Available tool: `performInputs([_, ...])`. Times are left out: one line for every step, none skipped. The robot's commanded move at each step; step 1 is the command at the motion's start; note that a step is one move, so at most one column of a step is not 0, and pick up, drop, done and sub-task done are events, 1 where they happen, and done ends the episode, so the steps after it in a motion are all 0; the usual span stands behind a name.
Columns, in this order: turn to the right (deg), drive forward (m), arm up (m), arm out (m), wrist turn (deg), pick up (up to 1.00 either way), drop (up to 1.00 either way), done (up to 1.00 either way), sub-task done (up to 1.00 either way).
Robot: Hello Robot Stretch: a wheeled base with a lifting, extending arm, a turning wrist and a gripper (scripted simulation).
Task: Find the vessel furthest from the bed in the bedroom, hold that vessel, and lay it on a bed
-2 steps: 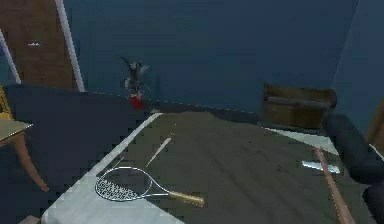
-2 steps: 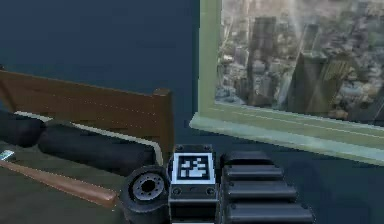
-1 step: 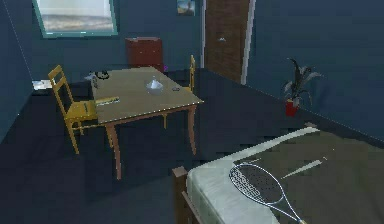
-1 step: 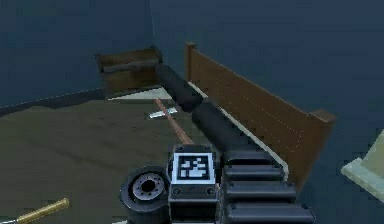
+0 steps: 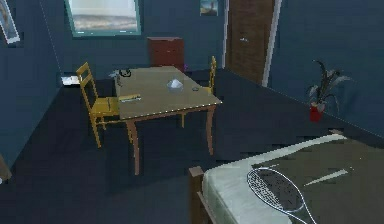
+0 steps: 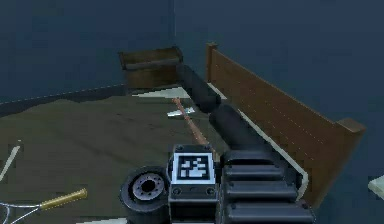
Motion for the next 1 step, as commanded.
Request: performInputs([0.0, 0.0, 0.0, 0.48, 0.0, 0.0, 0.0, 0.0, 0.0])
